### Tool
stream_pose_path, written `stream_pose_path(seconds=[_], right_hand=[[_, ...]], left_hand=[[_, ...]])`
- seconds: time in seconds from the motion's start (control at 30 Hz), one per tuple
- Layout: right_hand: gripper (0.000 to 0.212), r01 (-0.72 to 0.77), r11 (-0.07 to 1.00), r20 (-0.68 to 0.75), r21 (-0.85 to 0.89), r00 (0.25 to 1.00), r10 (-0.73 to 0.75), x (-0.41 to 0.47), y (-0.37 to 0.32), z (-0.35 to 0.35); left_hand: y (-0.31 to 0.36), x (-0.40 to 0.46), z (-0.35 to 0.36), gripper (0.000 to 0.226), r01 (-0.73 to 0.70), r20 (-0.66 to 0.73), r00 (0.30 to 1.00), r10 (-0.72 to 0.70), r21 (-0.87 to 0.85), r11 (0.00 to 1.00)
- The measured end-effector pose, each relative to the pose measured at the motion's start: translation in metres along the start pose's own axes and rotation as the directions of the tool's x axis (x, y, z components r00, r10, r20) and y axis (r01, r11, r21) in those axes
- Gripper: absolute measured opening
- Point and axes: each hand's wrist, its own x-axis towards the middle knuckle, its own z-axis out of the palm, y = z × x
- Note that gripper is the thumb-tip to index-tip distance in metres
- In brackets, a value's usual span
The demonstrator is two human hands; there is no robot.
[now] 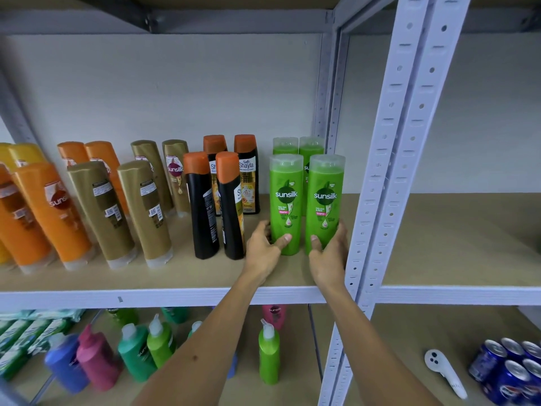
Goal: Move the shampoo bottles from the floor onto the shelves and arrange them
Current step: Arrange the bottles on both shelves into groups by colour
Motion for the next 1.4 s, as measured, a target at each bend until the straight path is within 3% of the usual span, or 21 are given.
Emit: stream_pose_path(seconds=[0.1,0.17,0.33,0.57,0.8,0.9,1.0,1.13,1.23,1.4], right_hand=[[0.073,0.005,0.999,-0.023,-0.042,1.0,-0.006,-0.01,-0.002,-0.001],[0.073,0.013,0.999,-0.025,-0.052,1.0,-0.014,-0.026,-0.006,-0.004],[0.065,0.091,0.993,0.037,0.075,0.995,-0.094,-0.071,-0.017,0.002],[0.059,0.107,0.99,0.403,0.093,0.905,-0.136,-0.072,-0.044,0.044],[0.083,-0.038,0.976,0.502,0.216,0.862,-0.077,-0.048,-0.064,0.081],[0.091,-0.079,0.968,0.548,0.238,0.834,-0.066,-0.039,-0.069,0.088],[0.095,-0.043,0.975,0.576,0.216,0.813,-0.091,-0.032,-0.069,0.094],[0.089,-0.038,0.974,0.575,0.225,0.812,-0.101,-0.03,-0.063,0.099],[0.083,-0.04,0.975,0.551,0.22,0.829,-0.09,-0.031,-0.063,0.098],[0.074,-0.004,0.983,0.501,0.181,0.861,-0.089,-0.031,-0.058,0.103]], left_hand=[[-0.001,-0.009,-0.006,0.052,0.026,-0.043,0.999,-0.019,0.17,0.985],[-0.002,-0.018,-0.014,0.047,0.043,-0.095,0.995,-0.021,0.239,0.97],[0.004,-0.046,-0.05,0.012,0.001,-0.207,0.978,0.03,0.149,0.989],[0.005,-0.055,-0.117,0.012,0.026,-0.522,0.851,0.049,0.135,0.991],[-0.003,-0.028,-0.138,0.065,0.149,-0.388,0.921,-0.026,0.29,0.945],[-0.001,-0.018,-0.142,0.08,0.138,-0.284,0.956,-0.077,0.203,0.969],[0.002,-0.007,-0.147,0.081,0.06,-0.139,0.989,-0.046,0.098,0.993],[0.005,0.002,-0.151,0.073,0.017,-0.01,1.0,-0.016,0.126,0.992],[-0.002,0.005,-0.152,0.062,0.016,-0.006,1.0,-0.015,0.12,0.993],[-0.005,0.003,-0.153,0.074,0.016,-0.037,0.999,-0.012,0.09,0.996]])
